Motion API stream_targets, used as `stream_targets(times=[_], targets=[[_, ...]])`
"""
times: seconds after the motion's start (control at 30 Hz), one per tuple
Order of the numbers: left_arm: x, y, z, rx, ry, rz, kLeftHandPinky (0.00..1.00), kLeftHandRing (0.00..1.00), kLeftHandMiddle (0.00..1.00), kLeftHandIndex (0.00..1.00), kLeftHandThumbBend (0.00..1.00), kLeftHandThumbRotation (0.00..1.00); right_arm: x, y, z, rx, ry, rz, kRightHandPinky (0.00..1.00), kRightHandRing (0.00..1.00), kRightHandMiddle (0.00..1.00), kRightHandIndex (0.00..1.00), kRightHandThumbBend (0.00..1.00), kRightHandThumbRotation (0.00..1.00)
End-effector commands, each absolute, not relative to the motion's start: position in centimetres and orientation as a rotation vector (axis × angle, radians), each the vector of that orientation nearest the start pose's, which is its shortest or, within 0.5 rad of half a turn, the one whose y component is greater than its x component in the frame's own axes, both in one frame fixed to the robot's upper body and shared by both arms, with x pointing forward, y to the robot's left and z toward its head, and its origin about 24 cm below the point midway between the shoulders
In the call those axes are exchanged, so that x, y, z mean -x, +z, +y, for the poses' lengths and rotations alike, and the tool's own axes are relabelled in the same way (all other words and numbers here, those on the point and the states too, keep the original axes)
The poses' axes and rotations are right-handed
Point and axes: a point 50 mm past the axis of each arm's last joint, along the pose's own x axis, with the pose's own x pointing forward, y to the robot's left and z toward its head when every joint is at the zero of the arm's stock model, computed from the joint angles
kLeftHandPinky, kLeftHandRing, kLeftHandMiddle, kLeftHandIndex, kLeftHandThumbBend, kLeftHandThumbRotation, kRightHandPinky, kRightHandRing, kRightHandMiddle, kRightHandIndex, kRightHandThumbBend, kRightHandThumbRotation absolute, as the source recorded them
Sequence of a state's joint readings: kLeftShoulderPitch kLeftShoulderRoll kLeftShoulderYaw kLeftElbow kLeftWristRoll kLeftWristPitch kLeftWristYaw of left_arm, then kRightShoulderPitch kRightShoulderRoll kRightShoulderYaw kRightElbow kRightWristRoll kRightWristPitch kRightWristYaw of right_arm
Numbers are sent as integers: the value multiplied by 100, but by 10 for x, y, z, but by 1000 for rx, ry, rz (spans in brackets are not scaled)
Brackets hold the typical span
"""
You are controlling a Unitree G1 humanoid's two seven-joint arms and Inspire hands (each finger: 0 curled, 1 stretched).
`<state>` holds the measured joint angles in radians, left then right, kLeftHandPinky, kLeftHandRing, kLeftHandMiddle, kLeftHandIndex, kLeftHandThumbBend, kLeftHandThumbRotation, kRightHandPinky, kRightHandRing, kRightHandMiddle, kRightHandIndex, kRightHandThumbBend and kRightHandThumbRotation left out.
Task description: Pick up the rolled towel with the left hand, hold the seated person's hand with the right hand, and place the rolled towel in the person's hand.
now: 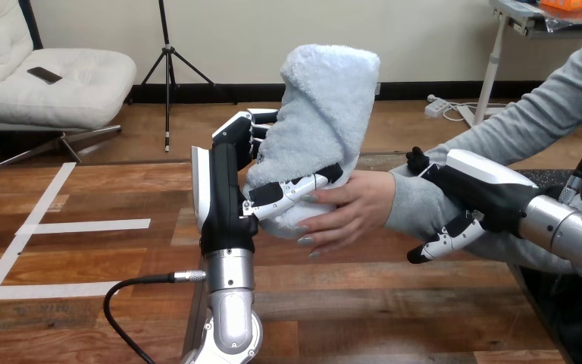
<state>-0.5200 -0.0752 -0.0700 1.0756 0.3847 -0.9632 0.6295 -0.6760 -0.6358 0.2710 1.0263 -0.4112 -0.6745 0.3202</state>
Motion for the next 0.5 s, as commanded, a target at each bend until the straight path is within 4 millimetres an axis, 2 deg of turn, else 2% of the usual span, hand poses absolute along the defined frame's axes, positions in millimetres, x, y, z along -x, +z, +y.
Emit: stream_targets(times=[0.0, 0.47], targets=[[-313, 68, 72, -63, 93, -592, 34, 37, 41, 41, 55, 0, -348, 99, -236, 1117, 562, -120, 18, 22, 27, 31, 71, 0], [-313, 67, 71, -56, 91, -590, 33, 37, 40, 41, 55, 0, -348, 98, -237, 1119, 559, -130, 16, 20, 26, 29, 63, 0]])
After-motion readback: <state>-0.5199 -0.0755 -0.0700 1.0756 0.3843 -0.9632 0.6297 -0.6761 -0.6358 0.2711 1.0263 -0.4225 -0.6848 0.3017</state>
